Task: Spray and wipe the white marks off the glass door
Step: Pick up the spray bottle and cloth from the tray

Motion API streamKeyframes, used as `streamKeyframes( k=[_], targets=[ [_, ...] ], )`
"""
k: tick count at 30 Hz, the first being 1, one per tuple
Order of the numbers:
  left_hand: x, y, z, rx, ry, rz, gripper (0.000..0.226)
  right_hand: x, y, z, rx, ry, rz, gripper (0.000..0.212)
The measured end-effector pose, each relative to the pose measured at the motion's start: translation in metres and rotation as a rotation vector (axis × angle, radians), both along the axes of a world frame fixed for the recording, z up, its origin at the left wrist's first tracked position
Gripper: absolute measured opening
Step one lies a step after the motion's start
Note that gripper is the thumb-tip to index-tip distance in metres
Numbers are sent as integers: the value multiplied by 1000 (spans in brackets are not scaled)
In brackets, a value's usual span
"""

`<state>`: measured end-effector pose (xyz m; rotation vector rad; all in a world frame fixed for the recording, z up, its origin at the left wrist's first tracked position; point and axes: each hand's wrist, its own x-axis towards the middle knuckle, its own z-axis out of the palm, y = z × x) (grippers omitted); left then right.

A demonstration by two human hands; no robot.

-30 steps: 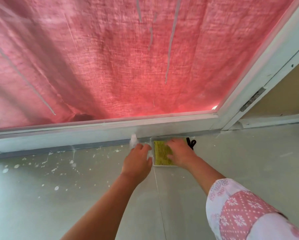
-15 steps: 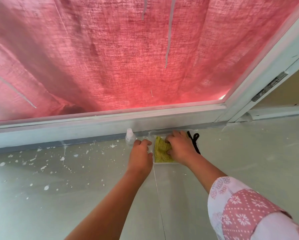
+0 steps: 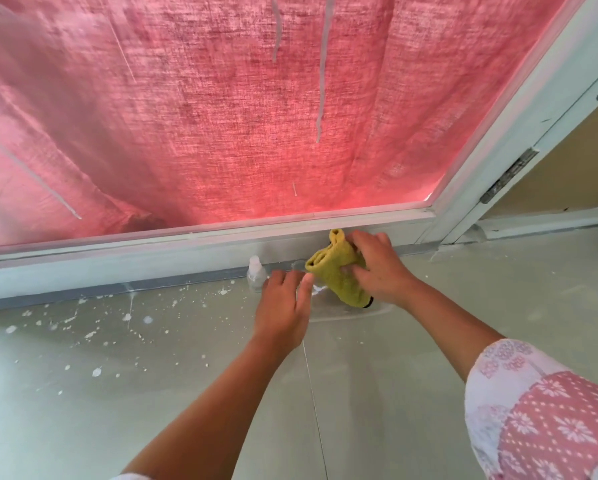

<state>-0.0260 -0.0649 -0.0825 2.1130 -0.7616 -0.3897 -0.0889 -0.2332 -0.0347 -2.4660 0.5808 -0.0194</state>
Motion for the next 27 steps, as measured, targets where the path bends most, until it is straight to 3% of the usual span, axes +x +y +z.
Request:
streamKeyframes(
  k=[4, 8, 14, 16, 21, 24, 27],
  targets=[
    [-5, -13, 34, -351, 382, -32, 9, 3, -2, 26, 124, -79, 8, 31],
    [-2, -21, 53, -585, 722, 89, 9, 1, 3, 47, 295, -108, -4, 33],
    [6, -4, 75, -628, 861, 102, 10, -4, 12, 60, 692, -54, -87, 69],
    [7, 1, 77, -563, 833, 107, 8, -5, 16, 59, 715, -31, -81, 66],
    [11, 17, 64, -275, 560, 196, 13, -6, 26, 53, 713, -50, -134, 31],
    [20, 35, 44, 10, 245, 302, 20, -2, 27, 49, 689, -40, -204, 35],
    [29, 51, 30, 149, 114, 372, 20, 2, 31, 45, 644, -48, -271, 41]
  ],
)
